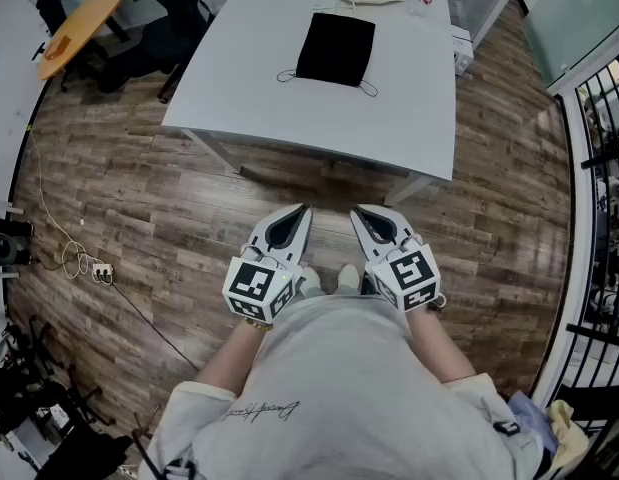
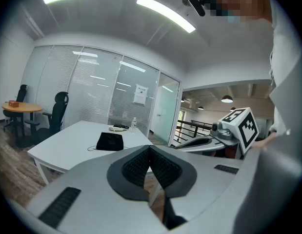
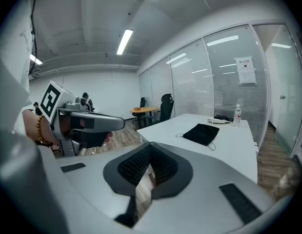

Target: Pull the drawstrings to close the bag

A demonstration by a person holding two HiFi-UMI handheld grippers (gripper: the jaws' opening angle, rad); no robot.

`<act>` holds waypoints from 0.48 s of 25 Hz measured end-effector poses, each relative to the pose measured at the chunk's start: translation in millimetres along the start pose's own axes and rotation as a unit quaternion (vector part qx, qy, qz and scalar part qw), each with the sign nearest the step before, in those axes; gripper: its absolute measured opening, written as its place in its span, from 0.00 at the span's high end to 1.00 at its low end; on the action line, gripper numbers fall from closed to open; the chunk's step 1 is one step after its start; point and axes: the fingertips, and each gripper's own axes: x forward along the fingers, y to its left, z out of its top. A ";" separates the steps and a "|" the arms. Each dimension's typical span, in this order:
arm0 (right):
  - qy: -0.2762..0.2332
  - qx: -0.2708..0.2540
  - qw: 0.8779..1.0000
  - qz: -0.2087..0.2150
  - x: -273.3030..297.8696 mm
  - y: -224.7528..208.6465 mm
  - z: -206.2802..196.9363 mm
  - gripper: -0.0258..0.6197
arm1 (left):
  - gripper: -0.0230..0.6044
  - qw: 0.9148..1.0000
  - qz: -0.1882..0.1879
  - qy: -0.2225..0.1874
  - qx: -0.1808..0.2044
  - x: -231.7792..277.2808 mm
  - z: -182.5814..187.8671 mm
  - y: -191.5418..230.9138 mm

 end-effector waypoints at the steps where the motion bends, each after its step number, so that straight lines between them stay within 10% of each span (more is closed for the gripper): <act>1: 0.001 -0.001 1.000 0.006 1.0 2.2 -0.1 0.92 | 0.95 1.000 0.001 0.001 0.003 -1.1 -0.6 -0.8; 12: 0.005 -0.017 1.000 0.016 2.5 11.4 5.1 0.92 | 0.95 1.000 -0.009 0.000 0.011 -6.8 4.1 -4.1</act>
